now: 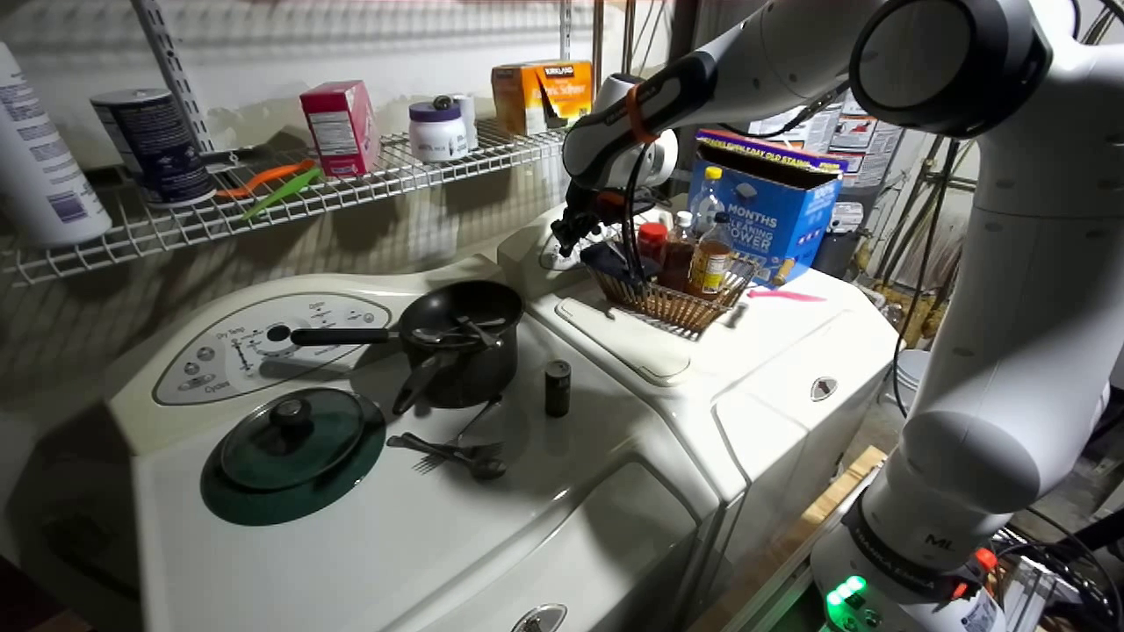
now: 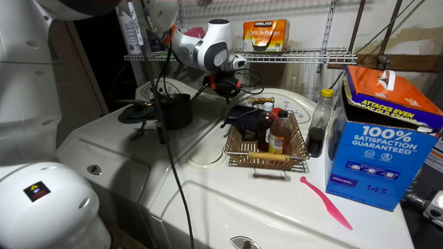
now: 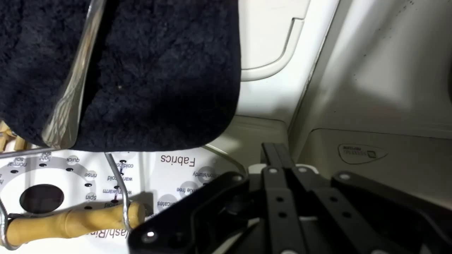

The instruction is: Press a button on the left side of the right washing machine

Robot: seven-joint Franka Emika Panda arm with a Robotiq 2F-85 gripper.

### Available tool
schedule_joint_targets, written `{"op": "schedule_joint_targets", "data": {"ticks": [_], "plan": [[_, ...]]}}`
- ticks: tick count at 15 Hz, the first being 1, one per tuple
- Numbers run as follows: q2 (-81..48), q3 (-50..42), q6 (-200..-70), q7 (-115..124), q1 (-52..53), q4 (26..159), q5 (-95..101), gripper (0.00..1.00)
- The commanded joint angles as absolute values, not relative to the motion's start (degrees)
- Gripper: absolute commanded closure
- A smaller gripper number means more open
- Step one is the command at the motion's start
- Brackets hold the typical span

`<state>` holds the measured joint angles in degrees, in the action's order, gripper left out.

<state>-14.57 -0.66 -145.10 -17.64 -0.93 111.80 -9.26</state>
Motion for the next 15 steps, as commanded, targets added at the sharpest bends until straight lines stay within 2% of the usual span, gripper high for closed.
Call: {"op": "schedule_joint_targets", "data": {"ticks": [1, 15], "plan": [[-18.68, 0.52, -146.05, -16.38, -2.61, 107.33, -9.76, 0.98], [-28.51, 0.57, -143.97, -13.61, -3.93, 96.69, -8.05, 0.99]]}}
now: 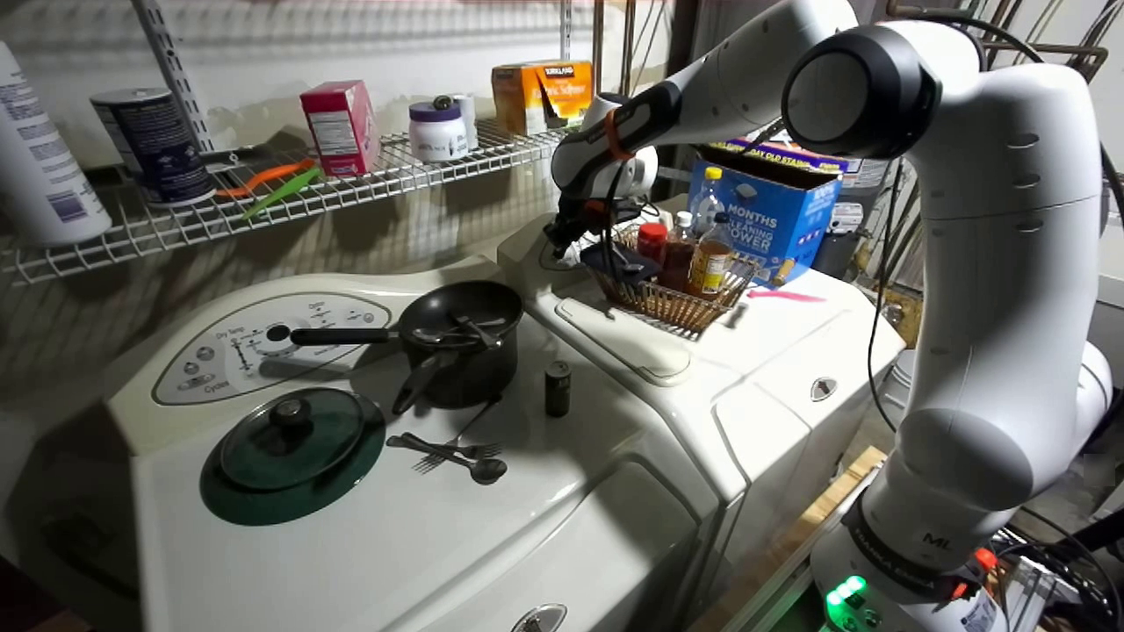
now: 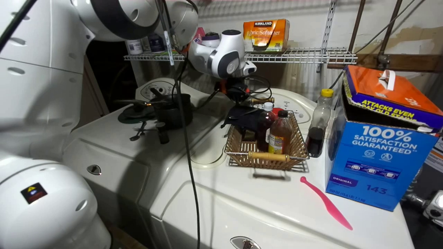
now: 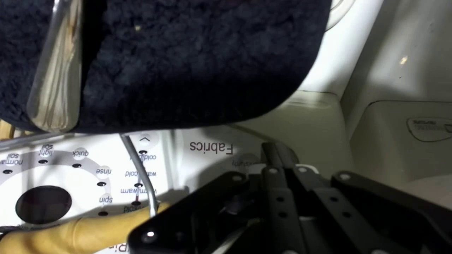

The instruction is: Press a button on the left side of the right washing machine

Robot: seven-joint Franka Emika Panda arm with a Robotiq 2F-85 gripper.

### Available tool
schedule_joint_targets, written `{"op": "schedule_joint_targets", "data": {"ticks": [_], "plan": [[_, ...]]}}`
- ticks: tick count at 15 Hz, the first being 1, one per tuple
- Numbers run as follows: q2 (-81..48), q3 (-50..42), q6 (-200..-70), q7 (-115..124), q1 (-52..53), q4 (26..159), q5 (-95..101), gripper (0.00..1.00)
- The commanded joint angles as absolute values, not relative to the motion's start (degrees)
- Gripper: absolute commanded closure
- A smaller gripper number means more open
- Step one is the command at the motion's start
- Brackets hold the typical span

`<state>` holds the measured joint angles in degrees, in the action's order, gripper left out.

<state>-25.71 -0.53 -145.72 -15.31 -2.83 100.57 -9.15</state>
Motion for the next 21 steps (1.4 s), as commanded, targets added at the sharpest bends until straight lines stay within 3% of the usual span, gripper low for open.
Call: {"op": "schedule_joint_targets", "data": {"ticks": [1, 21], "plan": [[-28.93, 0.28, -143.9, -13.11, -3.81, 96.32, -7.68, 0.99], [-32.7, -0.1, -141.25, -9.62, -4.24, 91.63, -6.63, 0.99]]}}
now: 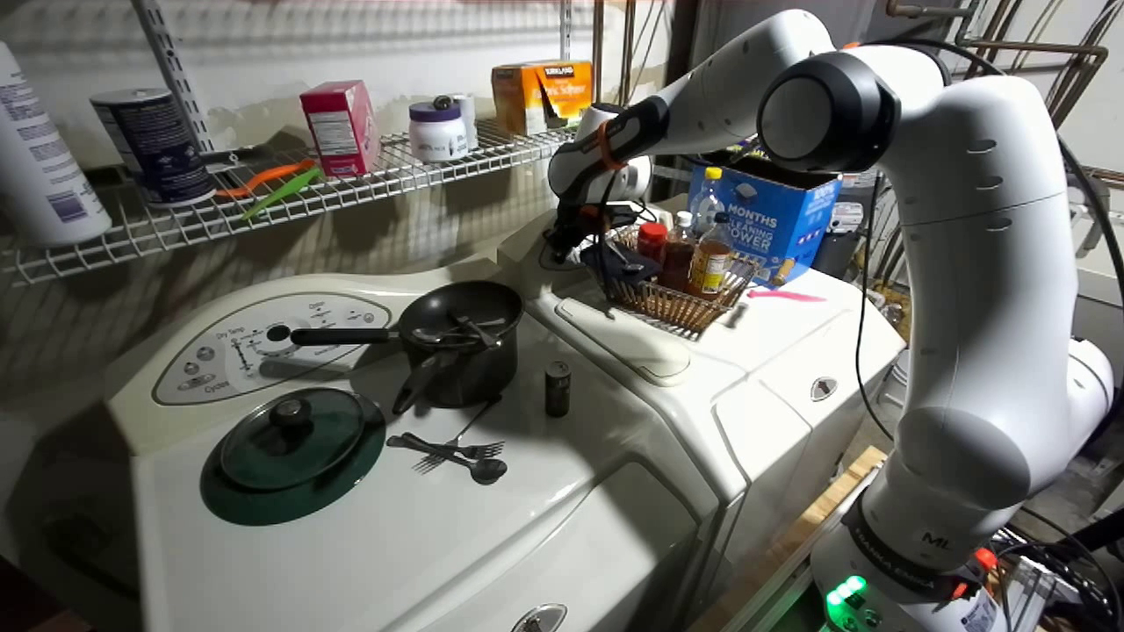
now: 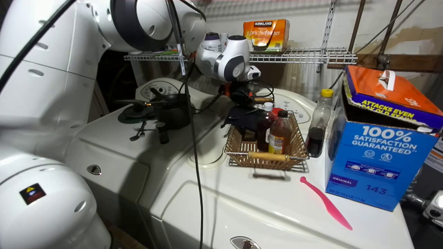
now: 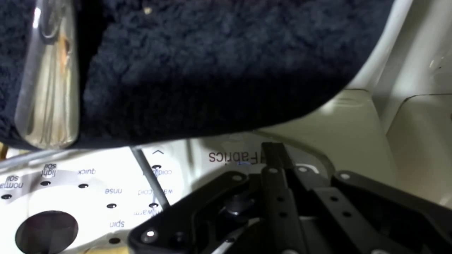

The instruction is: Press a button on the left side of the right washing machine

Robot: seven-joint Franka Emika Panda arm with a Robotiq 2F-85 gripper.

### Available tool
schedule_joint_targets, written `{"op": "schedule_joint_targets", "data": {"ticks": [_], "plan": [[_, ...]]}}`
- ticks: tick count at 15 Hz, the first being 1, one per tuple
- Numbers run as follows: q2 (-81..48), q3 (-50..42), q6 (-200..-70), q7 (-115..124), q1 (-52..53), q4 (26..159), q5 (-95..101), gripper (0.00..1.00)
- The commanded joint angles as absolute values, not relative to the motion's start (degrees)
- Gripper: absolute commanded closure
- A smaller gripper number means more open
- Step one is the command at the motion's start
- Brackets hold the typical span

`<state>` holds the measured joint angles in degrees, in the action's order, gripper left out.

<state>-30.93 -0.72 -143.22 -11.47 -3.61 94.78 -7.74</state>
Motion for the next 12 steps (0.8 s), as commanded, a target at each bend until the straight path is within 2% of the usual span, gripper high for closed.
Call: {"op": "schedule_joint_targets", "data": {"ticks": [1, 12], "plan": [[-32.84, 0.09, -141.11, -9.71, -4.36, 91.39, -6.88, 0.99], [-35.07, -0.02, -138.04, -6.11, -4.17, 87.44, -7.69, 0.99]]}}
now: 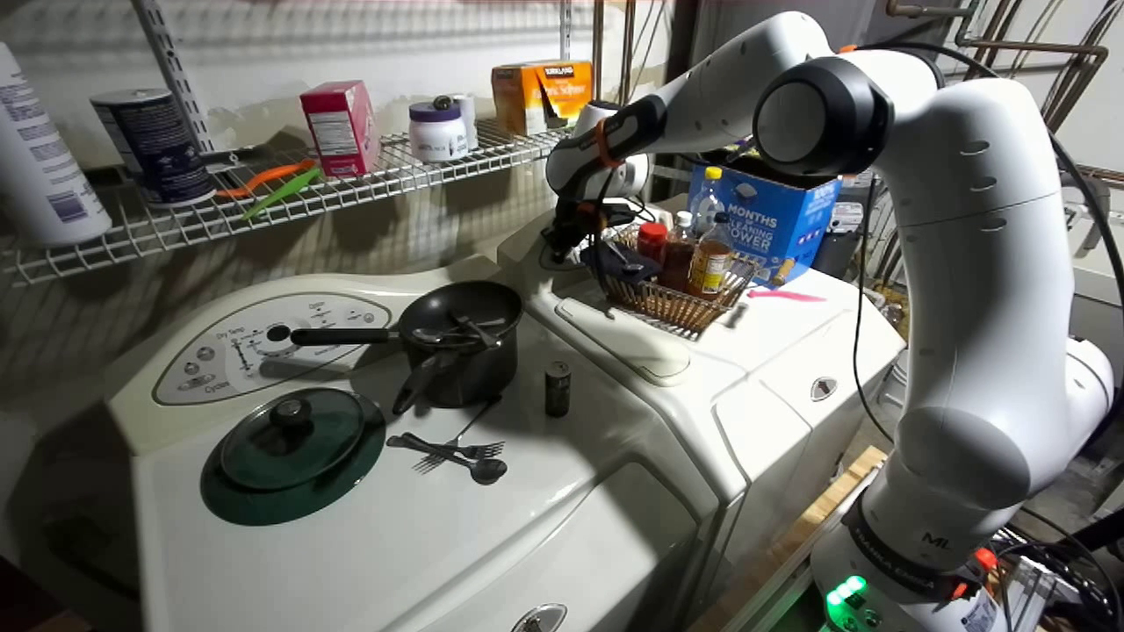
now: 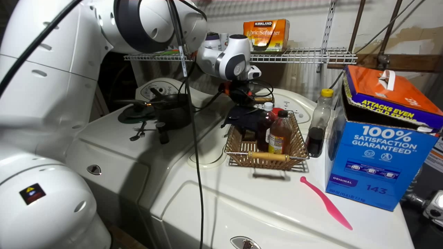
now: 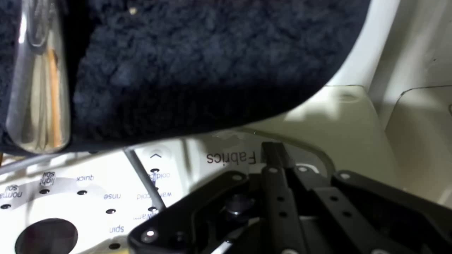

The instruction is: Press a button on the left side of the right washing machine

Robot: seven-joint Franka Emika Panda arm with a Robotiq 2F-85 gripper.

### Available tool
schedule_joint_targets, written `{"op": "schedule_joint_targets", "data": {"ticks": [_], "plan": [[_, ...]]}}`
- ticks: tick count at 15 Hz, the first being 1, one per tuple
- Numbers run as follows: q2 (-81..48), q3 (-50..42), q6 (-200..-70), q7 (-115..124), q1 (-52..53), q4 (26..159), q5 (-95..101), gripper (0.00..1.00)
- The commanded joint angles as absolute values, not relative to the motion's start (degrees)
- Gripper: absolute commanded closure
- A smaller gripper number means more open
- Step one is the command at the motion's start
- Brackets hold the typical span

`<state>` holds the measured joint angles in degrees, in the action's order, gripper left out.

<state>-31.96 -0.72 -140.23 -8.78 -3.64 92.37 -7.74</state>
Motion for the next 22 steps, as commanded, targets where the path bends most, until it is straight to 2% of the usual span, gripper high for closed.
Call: {"op": "schedule_joint_targets", "data": {"ticks": [1, 11, 22], "plan": [[-35.57, -0.31, -137.56, -5.1, -3.94, 86.62, -7.42, 0.99], [-37.62, -4.79, -138.46, 9.93, -1.11, 83.62, -4.19, 1.0], [-30.23, 0.66, -123.27, -6.09, -3.65, 87.88, -6.08, 1.0]]}}
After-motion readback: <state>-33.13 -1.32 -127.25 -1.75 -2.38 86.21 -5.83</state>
